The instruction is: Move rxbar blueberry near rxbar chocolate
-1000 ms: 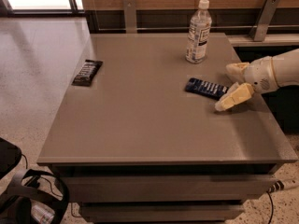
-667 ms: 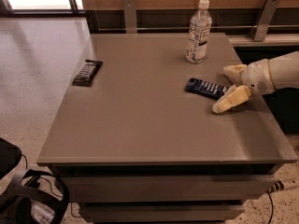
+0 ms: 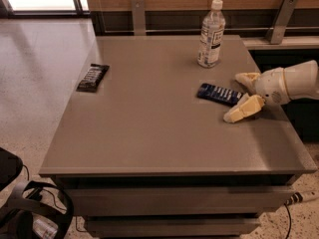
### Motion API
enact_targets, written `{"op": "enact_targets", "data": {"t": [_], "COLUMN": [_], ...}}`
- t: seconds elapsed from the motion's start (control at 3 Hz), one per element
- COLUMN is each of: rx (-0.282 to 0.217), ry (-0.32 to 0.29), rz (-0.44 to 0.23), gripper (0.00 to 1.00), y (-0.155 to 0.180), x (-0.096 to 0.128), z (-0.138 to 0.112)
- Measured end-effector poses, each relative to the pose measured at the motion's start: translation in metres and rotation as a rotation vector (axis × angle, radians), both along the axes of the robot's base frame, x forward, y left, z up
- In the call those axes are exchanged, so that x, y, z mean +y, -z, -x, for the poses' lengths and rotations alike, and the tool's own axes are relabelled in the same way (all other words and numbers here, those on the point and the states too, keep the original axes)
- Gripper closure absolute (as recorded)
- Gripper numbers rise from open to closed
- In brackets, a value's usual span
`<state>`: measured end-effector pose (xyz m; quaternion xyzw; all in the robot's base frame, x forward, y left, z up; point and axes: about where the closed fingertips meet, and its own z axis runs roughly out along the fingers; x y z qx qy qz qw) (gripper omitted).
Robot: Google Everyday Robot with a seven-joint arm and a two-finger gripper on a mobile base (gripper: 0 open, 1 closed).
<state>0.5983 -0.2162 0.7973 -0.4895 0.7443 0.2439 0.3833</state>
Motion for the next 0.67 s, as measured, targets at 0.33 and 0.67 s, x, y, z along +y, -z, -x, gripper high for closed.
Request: {"op": "enact_targets", "data": {"t": [0.33, 0.67], "rx": [0.0, 0.0], "ry": [0.0, 0.0], "rz": [0.0, 0.0], "gripper": [0.48, 0.72], "y": [-0.0057, -0.0116], "x": [0.0, 0.0001], "z": [0.0, 0.0]}}
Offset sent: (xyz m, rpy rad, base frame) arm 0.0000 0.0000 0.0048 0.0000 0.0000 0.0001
